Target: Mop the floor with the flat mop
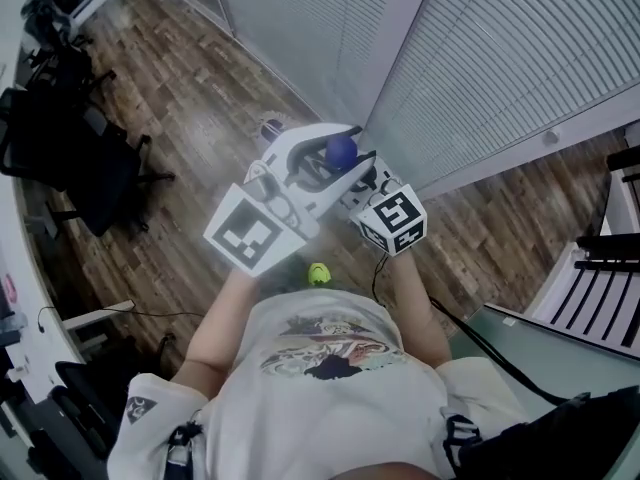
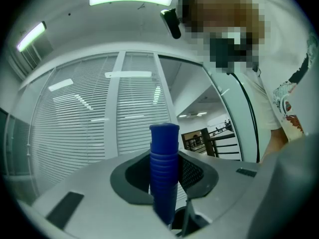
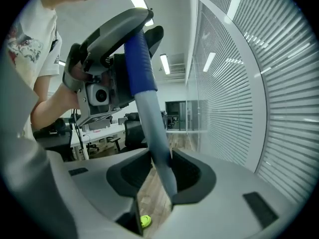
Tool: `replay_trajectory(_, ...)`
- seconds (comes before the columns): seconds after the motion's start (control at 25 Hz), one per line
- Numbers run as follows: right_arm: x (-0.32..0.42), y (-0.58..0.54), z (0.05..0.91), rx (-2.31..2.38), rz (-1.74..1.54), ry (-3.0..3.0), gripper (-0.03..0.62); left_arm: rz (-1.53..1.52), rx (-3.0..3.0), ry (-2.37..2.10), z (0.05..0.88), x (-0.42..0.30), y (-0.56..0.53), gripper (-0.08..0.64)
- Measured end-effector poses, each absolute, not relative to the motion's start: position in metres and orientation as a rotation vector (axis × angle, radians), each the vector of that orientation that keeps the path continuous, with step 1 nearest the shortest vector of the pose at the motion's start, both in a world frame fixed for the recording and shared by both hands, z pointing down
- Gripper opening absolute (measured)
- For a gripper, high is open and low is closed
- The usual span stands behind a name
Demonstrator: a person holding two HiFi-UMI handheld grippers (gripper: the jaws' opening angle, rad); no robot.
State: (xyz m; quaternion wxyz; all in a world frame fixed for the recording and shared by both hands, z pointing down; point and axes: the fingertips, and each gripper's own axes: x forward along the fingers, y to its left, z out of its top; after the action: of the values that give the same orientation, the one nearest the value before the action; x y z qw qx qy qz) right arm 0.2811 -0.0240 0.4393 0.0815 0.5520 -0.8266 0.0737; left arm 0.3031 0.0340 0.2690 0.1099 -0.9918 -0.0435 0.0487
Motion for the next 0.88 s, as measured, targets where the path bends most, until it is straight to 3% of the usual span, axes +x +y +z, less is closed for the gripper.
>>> replay_trajectory(0.56, 0.233, 0.010, 0.453, 1.495, 0.215, -2.534, 0.141, -0.014, -2.918, 0.089, 0.287, 0.255, 0.067, 0.101)
replay_trajectory(0.88, 0.176, 0.035, 0.461, 1.328, 0.086, -2.533, 0.130, 0.067, -3.016, 0.319, 0.295, 0.196, 0.088, 0.103)
